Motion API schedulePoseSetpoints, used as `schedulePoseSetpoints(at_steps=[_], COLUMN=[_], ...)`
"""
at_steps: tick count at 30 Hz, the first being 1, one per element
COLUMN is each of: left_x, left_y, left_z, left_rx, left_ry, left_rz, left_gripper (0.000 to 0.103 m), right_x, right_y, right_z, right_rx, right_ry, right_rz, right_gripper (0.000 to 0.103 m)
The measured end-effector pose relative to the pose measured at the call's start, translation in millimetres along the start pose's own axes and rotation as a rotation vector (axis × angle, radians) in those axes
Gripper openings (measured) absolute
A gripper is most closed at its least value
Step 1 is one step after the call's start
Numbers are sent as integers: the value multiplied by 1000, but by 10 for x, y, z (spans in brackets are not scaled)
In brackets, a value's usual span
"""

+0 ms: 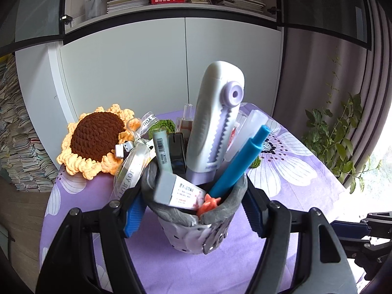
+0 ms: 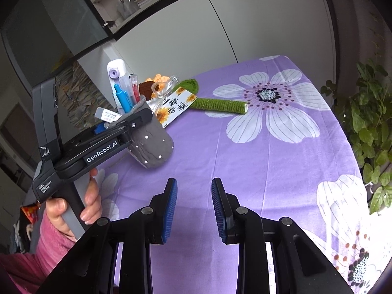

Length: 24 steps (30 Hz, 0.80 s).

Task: Organize stationery
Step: 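Lower the grey holder onto the tablecloth and open the left gripper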

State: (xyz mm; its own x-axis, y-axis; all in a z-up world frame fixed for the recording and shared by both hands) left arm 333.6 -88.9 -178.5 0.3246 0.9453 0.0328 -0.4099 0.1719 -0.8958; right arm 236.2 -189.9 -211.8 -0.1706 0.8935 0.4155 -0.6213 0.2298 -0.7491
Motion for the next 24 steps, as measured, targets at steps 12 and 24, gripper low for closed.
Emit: schedulePoseSetpoints(at_steps=[12, 24], left_x=[-156, -153], left_y=[87, 177], left_z=[-273, -280], left_rx=[54, 78], left_ry=[5, 2], left_rz=[-6, 2], left_gripper=[68, 74], right_x=[-166, -182], right_y=[-50, -23], right_z=[-21, -43], right_rx=[-12, 0], right_ry=[53, 85], right_rz=[7, 3], right_gripper=[30, 30])
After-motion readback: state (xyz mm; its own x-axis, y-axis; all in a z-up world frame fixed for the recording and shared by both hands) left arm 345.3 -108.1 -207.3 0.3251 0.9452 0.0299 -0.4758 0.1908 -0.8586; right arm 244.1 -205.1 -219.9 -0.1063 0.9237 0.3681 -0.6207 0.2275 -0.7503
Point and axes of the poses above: each gripper's, at about its wrist camera, not at the fingertips, and z roughly against the way its jaws point, x to its left, y to its underside, the point moved 9 cm from there along -z, roughly the way its jaws point, and after that the axes turned 8 degrees about -x, right-handed, at the moved point
